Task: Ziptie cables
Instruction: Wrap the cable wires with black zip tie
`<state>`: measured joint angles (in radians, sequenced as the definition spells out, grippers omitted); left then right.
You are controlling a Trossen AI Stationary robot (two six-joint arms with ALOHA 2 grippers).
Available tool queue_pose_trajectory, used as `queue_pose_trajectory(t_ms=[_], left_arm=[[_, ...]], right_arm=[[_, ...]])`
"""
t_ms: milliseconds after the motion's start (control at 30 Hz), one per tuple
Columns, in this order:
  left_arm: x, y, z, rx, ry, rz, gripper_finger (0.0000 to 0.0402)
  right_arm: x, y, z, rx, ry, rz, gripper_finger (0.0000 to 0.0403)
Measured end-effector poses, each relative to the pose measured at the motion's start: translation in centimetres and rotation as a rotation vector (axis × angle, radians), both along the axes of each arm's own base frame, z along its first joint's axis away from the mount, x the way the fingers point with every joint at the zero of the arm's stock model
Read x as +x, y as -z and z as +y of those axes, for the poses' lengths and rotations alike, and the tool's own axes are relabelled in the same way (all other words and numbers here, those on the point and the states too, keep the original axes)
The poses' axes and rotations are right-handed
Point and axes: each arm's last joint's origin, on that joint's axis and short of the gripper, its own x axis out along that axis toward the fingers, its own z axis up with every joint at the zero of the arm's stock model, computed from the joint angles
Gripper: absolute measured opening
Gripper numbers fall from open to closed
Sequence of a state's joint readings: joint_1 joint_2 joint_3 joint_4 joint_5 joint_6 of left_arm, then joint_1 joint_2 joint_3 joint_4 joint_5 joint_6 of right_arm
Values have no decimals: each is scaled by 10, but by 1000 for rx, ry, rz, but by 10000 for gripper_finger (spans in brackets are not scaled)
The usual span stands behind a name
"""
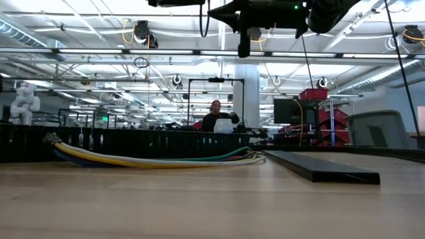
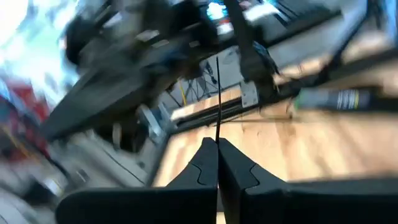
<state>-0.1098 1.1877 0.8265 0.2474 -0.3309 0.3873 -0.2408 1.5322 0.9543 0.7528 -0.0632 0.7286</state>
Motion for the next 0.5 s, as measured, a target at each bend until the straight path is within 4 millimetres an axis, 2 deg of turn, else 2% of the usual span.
queue_pose_trajectory(t_ms=[133,300,500], left_arm=[[-8,-9,19,-315,-73,-103,1],[-18,-22,33,-677,-15,-227,1],[-17,-30,39,-921,96,-240,0]], right_arm=[[1,0,3,-214,8,36,0],[1,1,4,-399,10,65,0],[2,5,5,-504,1,119,0]])
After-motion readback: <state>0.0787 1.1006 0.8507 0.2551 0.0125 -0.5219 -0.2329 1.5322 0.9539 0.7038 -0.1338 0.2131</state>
